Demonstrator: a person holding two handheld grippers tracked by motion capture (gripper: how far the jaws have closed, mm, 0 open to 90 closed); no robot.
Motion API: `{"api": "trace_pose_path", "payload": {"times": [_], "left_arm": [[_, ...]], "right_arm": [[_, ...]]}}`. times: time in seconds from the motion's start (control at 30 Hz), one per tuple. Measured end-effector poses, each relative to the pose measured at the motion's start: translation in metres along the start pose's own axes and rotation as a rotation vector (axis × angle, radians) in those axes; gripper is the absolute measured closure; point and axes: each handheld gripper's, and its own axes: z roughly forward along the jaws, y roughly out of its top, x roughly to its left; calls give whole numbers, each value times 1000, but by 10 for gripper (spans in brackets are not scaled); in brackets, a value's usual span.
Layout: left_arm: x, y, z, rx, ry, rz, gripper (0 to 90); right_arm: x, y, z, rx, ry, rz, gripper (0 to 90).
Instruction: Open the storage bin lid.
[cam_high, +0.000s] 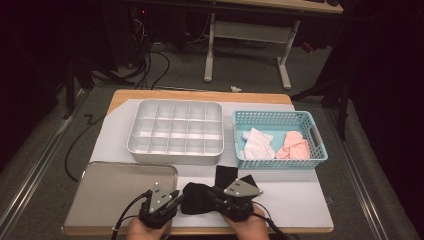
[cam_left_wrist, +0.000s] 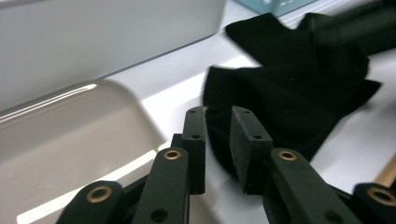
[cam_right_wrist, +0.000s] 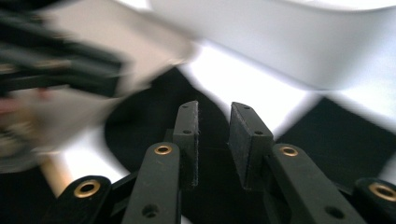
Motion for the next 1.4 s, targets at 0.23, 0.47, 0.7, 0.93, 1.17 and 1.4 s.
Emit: {"api": "trace_pose_path", "payload": {"times": [0.23, 0.47, 0.7, 0.93, 1.17, 1.4], "left_arm": [[-17, 8, 17, 35, -33, 45, 701], [-20, 11, 32, 138, -21, 89, 701], [-24, 10, 37, 195, -11, 147, 813], [-25, 9, 36, 195, -2, 177, 889], [-22, 7, 34, 187, 8, 175, 893], [-11, 16, 43, 207, 41, 196, 894]], "right_arm": [[-54, -5, 6, 60, -196, 38, 748], [-71, -7, 37, 169, -186, 95, 536], [-63, -7, 32, 152, -172, 44, 847], [-59, -13, -21, 21, -229, 78, 841], [-77, -37, -33, 36, -280, 129, 835], [-74, -34, -29, 21, -264, 126, 832]]}}
